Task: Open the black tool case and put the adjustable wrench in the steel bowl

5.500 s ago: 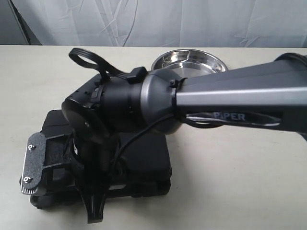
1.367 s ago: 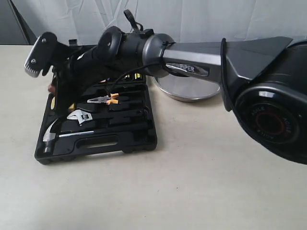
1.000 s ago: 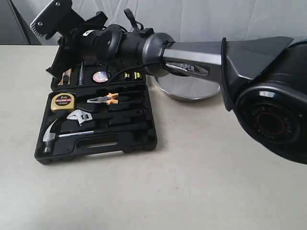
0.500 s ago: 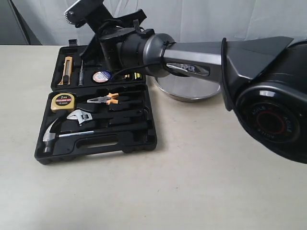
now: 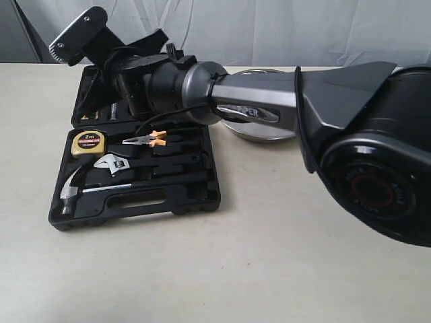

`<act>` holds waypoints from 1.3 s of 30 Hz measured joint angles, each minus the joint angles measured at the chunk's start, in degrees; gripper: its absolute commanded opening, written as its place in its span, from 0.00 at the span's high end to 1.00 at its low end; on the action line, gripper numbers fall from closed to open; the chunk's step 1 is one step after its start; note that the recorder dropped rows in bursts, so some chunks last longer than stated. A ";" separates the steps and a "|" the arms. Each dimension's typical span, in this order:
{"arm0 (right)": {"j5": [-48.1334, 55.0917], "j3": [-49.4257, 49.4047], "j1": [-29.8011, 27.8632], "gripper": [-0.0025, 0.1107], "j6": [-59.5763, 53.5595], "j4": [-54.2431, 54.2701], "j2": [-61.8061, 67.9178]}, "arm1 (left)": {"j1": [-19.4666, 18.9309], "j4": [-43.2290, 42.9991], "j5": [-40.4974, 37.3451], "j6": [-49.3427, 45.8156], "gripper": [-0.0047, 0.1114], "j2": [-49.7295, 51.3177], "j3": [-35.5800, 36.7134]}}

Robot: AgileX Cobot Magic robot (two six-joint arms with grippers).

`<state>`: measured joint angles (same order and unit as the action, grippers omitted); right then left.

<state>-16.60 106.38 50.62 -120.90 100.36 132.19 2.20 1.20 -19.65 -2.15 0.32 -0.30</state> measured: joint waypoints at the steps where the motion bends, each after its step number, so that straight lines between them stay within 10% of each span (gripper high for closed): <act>1: 5.80 0.00 -0.23 0.99 0.00 0.13 0.11 | 0.00 0.00 0.00 0.00 0.96 0.00 0.00; 7: 36.05 -0.13 -0.04 0.99 10.31 -2.84 0.34 | 0.00 0.00 0.00 0.00 0.96 0.00 0.00; 18: 71.46 -0.13 -0.56 0.99 61.53 -65.10 0.35 | 0.00 0.00 0.00 0.00 0.96 0.00 0.00; 39: 75.99 7.61 -0.76 0.99 90.75 -98.64 -0.32 | 0.00 0.00 0.00 0.00 0.96 -0.04 0.00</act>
<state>59.39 113.99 49.86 -30.14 1.72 131.87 2.20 1.20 -19.65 -2.15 0.28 -0.30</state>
